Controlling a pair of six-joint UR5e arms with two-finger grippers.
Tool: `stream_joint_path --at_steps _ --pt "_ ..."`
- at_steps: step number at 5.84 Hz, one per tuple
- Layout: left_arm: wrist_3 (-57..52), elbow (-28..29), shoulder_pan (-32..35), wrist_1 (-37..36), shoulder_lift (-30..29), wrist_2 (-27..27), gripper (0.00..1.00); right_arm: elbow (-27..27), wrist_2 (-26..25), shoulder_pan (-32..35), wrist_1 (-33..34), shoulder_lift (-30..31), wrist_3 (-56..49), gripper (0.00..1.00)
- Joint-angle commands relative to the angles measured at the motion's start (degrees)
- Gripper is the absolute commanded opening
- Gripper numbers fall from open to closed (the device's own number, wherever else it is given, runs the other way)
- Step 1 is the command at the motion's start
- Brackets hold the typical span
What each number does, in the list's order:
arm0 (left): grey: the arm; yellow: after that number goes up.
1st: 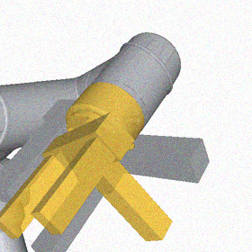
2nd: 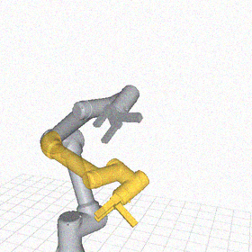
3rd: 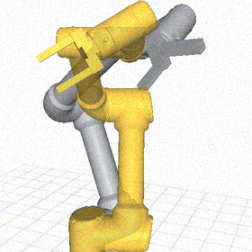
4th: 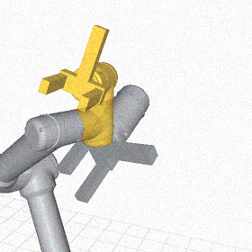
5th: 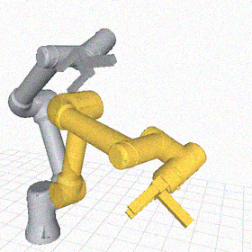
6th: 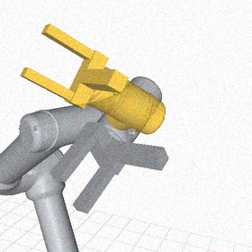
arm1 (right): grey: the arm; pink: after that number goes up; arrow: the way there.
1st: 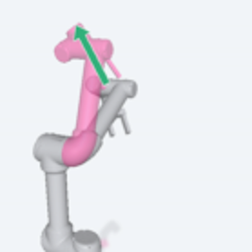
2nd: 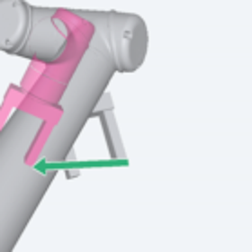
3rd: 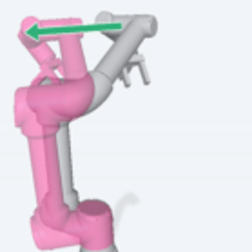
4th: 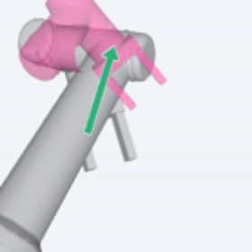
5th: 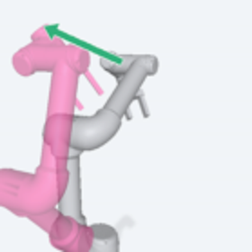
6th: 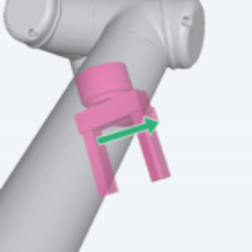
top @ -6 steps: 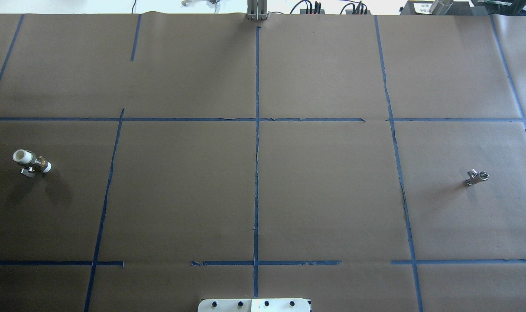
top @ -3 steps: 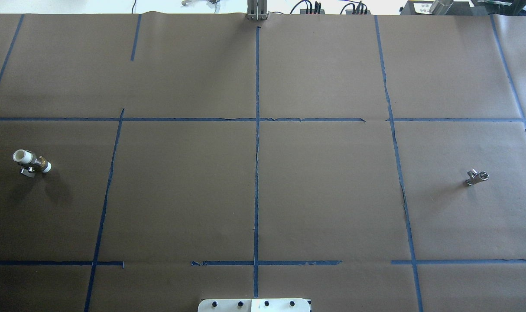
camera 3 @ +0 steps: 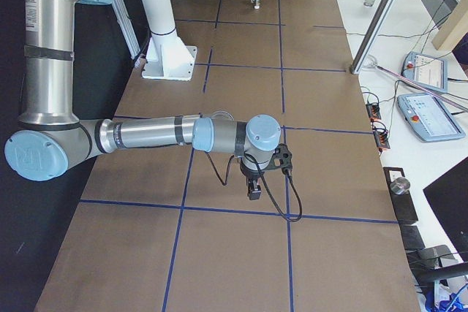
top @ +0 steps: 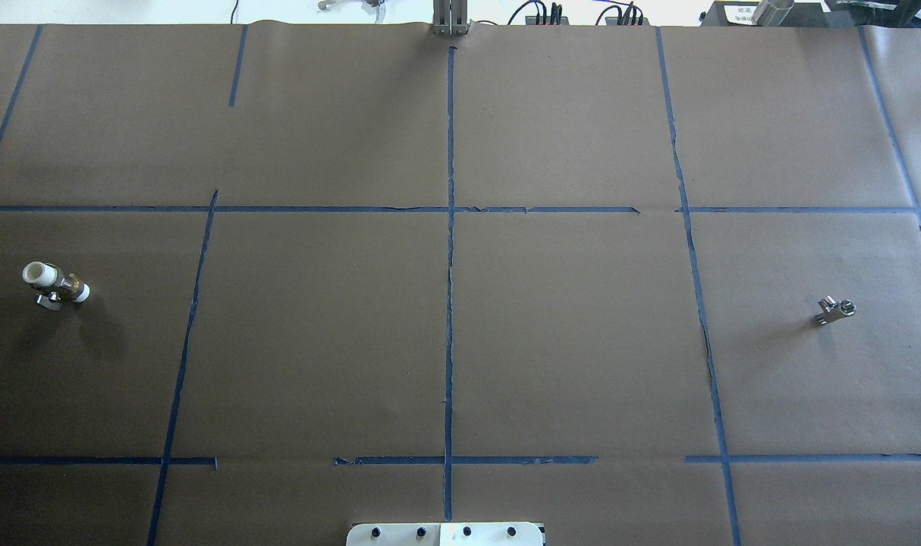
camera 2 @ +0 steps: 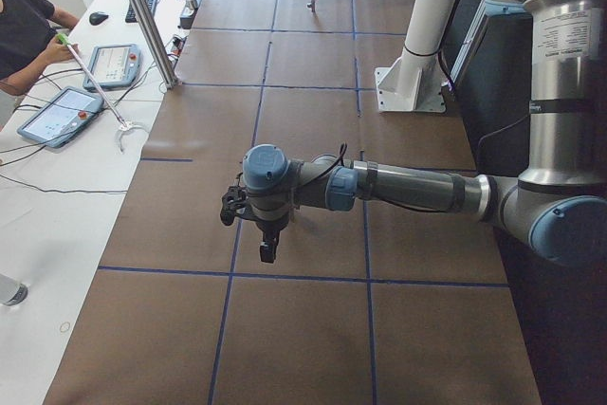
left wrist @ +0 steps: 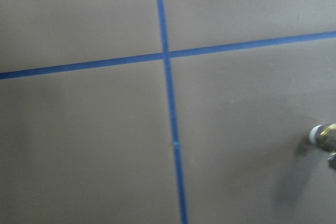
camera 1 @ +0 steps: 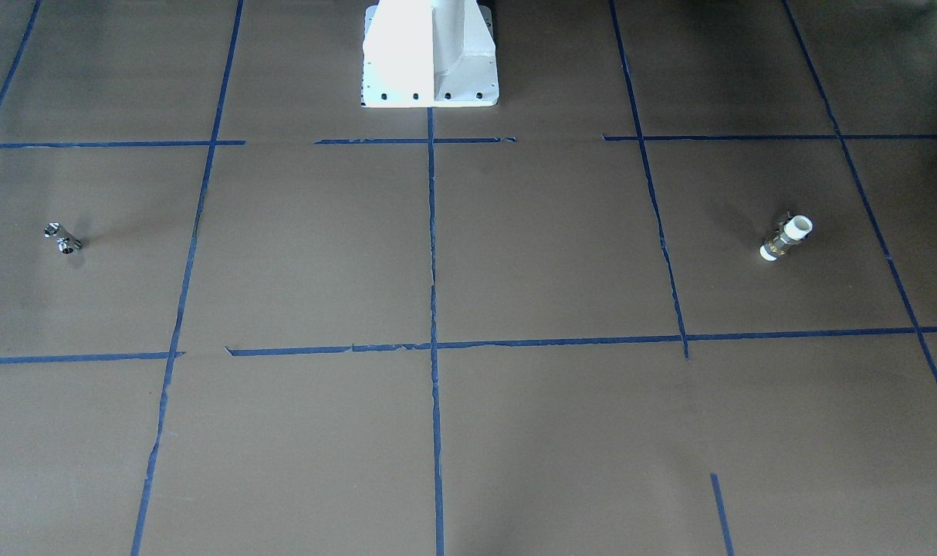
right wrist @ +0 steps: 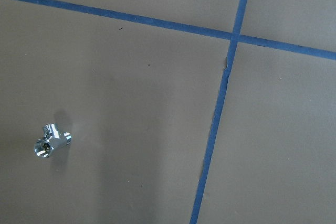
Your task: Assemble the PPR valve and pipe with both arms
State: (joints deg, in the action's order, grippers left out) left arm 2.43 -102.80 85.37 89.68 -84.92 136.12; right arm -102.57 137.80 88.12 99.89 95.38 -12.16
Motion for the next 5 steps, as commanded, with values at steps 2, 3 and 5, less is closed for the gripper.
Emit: stream_joint_path --at_steps 2,3,5 --pt "11.9 -5.8 -11.6 0.2 -0.3 0.3 1.0 0.0 1.1 0.0 -0.7 0.4 0.1 1.0" --pt "16.8 -7.2 -14.2 0.3 -0.3 0.2 1.0 0.1 2.5 0.0 -0.7 0.4 -0.2 1.0" --pt "26.3 -5.8 -20.3 7.5 -0.3 -0.9 1.0 0.2 2.6 -0.2 -0.7 0.3 -0.2 1.0"
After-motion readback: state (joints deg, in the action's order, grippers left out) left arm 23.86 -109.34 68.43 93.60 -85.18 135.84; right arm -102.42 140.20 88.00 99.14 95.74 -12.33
